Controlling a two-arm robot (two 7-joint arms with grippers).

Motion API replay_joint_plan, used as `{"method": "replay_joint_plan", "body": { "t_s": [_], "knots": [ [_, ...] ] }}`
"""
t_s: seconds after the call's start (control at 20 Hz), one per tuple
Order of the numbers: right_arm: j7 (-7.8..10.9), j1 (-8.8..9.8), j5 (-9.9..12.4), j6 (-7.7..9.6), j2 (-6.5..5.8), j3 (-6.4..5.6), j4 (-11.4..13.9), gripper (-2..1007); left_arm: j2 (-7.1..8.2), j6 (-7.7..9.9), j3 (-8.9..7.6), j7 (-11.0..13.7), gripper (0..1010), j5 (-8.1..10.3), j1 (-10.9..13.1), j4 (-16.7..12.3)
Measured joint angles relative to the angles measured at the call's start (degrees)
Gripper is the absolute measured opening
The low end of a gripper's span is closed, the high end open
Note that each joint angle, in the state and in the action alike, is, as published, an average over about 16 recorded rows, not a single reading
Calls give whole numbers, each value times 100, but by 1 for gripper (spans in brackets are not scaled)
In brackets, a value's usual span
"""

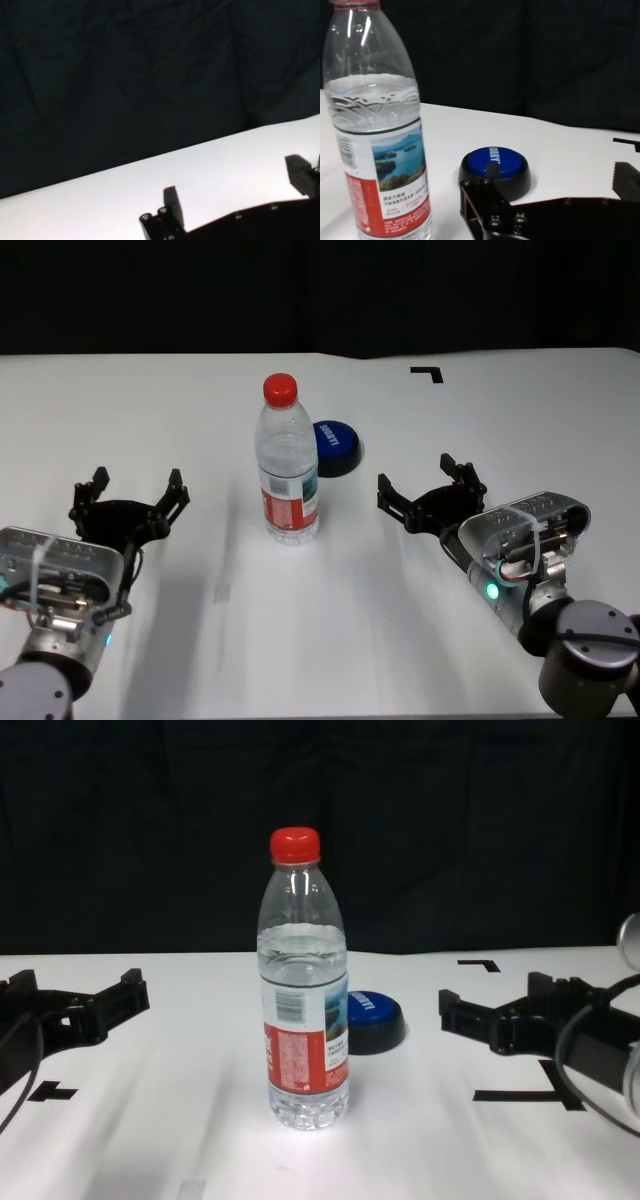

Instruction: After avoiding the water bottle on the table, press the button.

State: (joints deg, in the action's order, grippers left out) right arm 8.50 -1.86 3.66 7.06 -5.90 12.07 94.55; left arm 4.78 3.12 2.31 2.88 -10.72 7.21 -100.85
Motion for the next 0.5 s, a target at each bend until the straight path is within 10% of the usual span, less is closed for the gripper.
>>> {"method": "replay_joint_plan", "body": {
  "t_s": [0.5],
  "knots": [
    [6,27,23,12,-1,45,26,1003,0,0,0,0,1003,0,0,0]
  ]
}}
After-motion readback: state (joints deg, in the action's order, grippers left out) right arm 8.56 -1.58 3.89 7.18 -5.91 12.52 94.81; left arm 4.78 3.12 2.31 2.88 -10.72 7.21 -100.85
